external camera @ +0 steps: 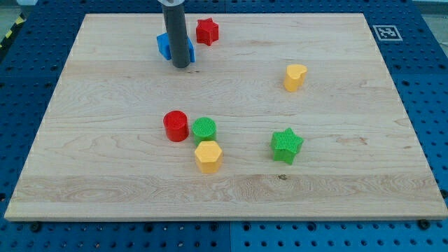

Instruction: Push red circle towards centre

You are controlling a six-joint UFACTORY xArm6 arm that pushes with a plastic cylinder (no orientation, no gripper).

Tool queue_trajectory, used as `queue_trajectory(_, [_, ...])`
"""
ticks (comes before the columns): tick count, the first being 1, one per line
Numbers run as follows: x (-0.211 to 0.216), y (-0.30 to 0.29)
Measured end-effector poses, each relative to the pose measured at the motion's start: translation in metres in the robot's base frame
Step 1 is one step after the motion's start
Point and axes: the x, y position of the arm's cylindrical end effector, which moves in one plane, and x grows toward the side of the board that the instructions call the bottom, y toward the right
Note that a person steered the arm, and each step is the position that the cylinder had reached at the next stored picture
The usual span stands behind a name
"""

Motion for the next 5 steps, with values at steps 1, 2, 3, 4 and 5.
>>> queue_trajectory(1, [0.038, -0.009])
queue_trajectory(2, [0.096, -0.025])
queue_trajectory(3, [0.159, -0.033])
queue_trajectory(4, [0.192, -0.028])
queue_trajectory(5, [0.181, -0.022])
